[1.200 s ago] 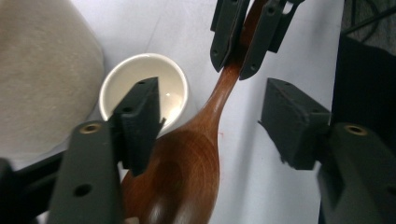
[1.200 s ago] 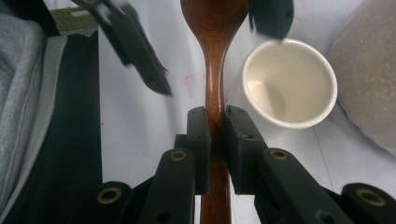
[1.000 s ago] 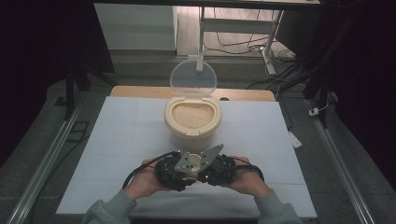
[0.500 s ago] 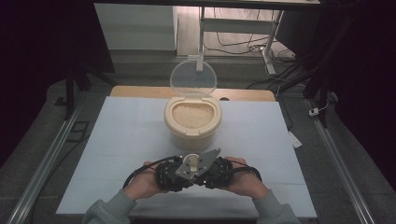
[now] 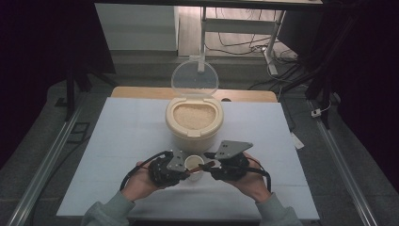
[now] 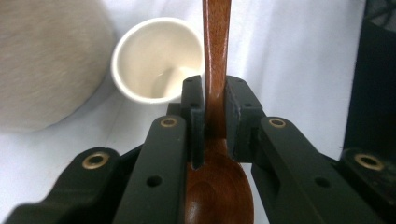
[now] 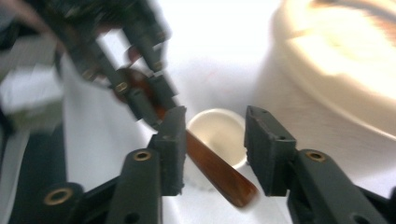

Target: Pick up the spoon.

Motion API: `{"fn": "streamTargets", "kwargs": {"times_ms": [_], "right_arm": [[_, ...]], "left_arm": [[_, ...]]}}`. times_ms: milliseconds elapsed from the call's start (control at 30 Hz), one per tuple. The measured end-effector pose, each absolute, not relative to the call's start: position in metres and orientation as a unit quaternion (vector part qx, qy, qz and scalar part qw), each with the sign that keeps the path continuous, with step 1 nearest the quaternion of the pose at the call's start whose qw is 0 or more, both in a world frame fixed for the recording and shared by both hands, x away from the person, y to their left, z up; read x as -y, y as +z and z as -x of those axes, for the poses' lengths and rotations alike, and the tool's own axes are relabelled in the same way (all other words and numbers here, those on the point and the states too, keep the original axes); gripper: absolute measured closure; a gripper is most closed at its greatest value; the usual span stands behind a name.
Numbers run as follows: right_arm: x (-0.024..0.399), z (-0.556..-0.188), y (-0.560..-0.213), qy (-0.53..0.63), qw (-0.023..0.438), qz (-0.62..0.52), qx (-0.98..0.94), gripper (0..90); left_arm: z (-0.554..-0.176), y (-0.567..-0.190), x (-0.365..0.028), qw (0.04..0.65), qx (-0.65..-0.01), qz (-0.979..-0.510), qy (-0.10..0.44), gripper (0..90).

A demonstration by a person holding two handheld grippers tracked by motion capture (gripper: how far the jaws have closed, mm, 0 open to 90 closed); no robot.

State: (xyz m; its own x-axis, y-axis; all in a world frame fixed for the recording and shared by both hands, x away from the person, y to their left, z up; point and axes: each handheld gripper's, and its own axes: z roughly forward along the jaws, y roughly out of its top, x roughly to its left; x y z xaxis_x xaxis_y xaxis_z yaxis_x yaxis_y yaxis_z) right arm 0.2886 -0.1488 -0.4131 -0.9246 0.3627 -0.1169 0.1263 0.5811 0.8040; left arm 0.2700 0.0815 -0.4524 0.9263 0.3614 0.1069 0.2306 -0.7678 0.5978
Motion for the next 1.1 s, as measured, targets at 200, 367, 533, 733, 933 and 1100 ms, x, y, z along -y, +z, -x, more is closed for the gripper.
{"fn": "streamTargets", "kwargs": {"times_ms": [200,367,533,733,933,1100], "right_arm": [[0.167,-0.287,-0.412,0.475,0.153,-0.21,-0.841,50.0],[0.18,-0.283,-0.421,0.511,0.15,-0.258,-0.806,44.6],[0.185,-0.279,-0.431,0.541,0.132,-0.289,-0.779,39.4],[0.177,-0.277,-0.437,0.552,0.12,-0.289,-0.773,38.9],[0.17,-0.277,-0.442,0.561,0.113,-0.294,-0.766,39.0],[0.167,-0.277,-0.442,0.567,0.114,-0.296,-0.76,39.1]], "left_arm": [[-0.269,-0.447,-0.094,0.334,-0.188,-0.915,0.124,78.3],[-0.267,-0.443,-0.097,0.352,-0.201,-0.903,0.14,78.2],[-0.264,-0.442,-0.097,0.373,-0.207,-0.891,0.153,78.3],[-0.261,-0.439,-0.096,0.392,-0.209,-0.883,0.153,78.3],[-0.258,-0.437,-0.094,0.405,-0.204,-0.879,0.149,78.3],[-0.257,-0.437,-0.091,0.409,-0.202,-0.878,0.147,78.3]]}}
